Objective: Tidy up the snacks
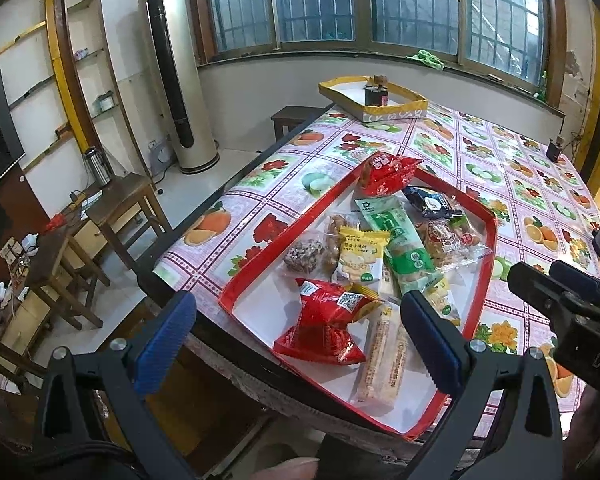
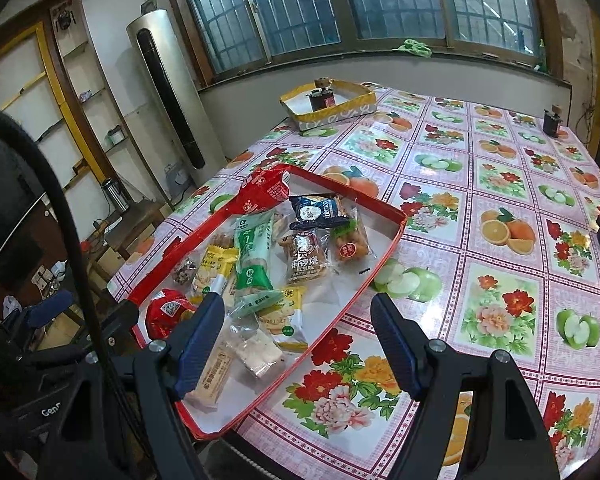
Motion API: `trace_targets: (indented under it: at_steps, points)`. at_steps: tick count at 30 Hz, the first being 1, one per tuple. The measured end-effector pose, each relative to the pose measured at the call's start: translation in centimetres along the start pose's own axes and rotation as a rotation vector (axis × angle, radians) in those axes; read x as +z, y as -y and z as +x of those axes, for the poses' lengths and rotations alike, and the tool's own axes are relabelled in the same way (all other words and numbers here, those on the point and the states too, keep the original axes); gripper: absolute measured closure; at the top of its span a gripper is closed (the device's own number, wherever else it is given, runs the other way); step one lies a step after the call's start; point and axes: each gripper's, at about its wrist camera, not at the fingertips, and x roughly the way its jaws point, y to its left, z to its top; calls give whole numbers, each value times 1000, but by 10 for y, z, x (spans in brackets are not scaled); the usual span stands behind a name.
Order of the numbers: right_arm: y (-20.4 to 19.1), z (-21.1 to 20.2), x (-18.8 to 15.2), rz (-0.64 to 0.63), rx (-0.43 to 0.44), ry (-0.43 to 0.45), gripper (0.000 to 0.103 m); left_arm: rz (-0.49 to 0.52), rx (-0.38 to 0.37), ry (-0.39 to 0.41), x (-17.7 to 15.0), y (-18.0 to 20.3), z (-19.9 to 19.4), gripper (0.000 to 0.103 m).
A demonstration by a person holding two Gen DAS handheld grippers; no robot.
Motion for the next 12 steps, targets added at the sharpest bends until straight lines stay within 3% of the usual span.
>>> trace_targets:
  at_steps: [12]
  points:
    - [4, 0, 0, 6, -7, -3, 27, 34, -11, 23, 3, 7, -4, 1]
